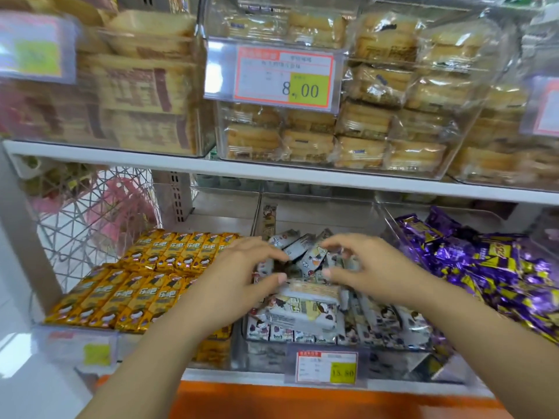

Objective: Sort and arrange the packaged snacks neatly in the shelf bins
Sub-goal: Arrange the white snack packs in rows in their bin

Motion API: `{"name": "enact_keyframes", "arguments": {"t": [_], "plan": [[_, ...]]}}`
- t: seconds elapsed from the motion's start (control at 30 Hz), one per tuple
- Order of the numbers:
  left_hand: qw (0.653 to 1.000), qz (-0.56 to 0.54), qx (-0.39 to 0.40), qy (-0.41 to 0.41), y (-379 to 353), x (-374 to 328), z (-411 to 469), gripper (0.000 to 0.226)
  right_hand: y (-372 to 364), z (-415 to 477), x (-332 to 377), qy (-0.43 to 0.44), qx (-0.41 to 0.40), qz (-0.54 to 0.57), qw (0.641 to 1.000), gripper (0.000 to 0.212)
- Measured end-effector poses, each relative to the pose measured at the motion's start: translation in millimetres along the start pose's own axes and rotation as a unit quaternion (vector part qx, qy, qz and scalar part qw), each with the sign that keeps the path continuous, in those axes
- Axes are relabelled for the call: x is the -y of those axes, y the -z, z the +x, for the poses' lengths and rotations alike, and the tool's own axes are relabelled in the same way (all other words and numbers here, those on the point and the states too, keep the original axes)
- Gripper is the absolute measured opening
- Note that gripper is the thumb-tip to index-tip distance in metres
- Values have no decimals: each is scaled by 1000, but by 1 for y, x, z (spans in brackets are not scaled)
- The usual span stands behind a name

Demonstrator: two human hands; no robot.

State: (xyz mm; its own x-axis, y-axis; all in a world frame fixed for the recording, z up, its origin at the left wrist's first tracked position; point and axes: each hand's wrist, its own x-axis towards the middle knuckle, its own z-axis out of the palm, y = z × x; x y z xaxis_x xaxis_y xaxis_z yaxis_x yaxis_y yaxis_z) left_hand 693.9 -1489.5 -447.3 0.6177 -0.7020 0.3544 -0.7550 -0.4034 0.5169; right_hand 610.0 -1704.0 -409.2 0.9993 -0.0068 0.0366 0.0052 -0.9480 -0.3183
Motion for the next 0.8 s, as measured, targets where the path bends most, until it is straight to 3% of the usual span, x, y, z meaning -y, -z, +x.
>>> {"name": "enact_keyframes", "arguments": {"t": [0.1,0.27,0.37,0.5,0.8], "plan": [[999,-17,-29,13,4,5,5,24,-5,37,-15,-40,34,-4,999,44],[999,-13,-44,29,8,18,13,25,-29,88,-29,-66,138,-26,988,58],[998,-13,-53,26,11,22,17,23,-38,98,-28,-58,151,-25,986,60],[998,-18,-56,27,13,25,20,21,-48,102,-34,-59,115,-3,992,55],[997,-10,-60,48,12,24,16,21,-21,89,-15,-18,-64,-14,998,24]]}}
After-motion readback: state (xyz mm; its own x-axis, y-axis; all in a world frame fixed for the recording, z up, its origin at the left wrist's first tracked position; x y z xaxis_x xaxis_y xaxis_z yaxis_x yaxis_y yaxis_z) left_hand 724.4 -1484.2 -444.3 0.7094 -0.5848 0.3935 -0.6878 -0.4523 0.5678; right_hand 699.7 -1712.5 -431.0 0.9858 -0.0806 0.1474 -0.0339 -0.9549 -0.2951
